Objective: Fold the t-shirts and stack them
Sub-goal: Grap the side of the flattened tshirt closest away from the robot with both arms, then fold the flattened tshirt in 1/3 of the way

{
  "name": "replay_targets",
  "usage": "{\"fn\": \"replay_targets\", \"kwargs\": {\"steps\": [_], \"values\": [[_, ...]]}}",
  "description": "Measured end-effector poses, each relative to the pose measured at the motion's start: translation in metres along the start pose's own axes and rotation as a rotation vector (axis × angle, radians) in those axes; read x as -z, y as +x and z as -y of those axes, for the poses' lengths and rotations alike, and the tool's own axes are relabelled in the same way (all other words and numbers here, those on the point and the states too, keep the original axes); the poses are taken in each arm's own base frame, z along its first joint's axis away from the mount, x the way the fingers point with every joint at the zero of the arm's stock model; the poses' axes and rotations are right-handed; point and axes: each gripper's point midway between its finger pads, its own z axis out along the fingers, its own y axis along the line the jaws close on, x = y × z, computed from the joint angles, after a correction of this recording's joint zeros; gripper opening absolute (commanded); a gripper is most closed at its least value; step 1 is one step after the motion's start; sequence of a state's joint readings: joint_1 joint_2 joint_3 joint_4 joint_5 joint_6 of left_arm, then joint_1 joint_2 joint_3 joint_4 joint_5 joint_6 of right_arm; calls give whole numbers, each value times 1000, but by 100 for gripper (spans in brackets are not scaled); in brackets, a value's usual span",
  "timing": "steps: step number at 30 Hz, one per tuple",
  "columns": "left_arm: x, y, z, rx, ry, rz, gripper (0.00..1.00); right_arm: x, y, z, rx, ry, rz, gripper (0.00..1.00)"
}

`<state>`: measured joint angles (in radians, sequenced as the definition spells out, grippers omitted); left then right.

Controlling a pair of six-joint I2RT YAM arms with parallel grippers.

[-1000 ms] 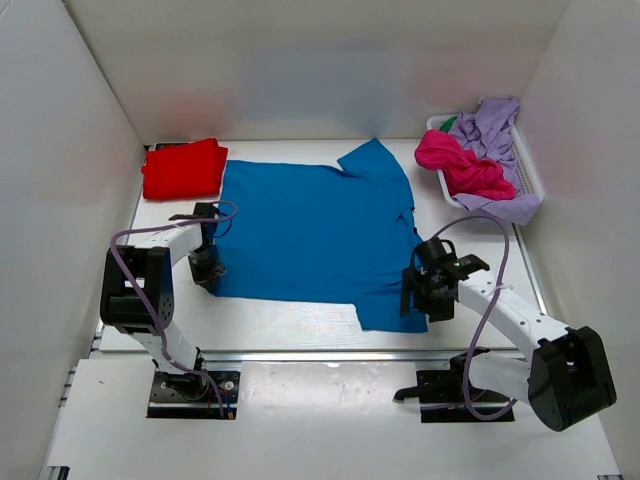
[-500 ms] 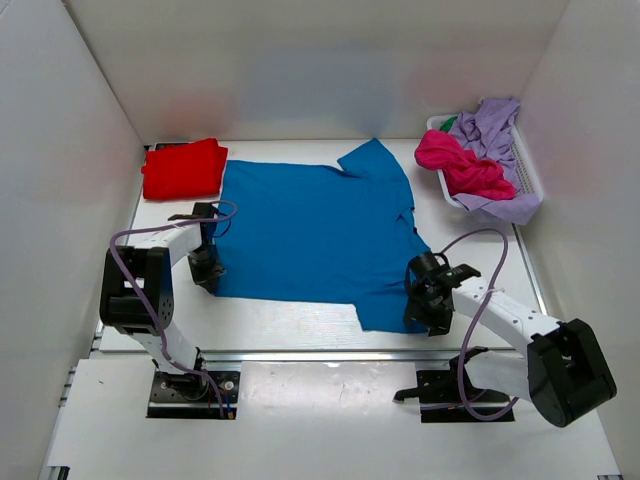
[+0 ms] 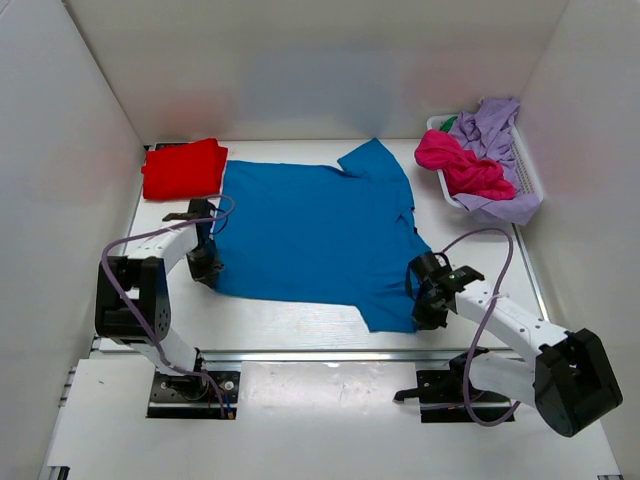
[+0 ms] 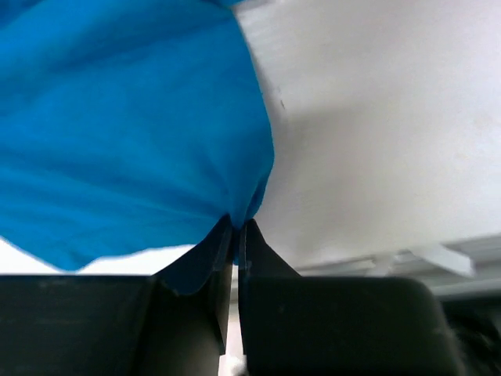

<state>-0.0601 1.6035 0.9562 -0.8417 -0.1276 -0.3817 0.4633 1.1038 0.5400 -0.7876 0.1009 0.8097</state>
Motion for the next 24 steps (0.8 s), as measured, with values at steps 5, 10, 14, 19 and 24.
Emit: {"fn": "replay_targets", "kwargs": {"steps": [5, 10, 14, 19, 24], "values": [[36, -15, 4, 7, 55, 91, 0, 62, -37, -26, 80, -70, 103, 0], [85, -45, 12, 23, 125, 226, 0, 136, -98, -35, 50, -205, 318, 0], [93, -47, 13, 23, 139, 249, 0, 132, -91, -18, 80, -173, 296, 0], [82, -23, 4, 14, 113, 185, 0, 115, -56, -15, 173, -175, 175, 0], [73, -4, -8, 6, 83, 143, 0, 124, -34, -22, 264, -249, 138, 0]]}}
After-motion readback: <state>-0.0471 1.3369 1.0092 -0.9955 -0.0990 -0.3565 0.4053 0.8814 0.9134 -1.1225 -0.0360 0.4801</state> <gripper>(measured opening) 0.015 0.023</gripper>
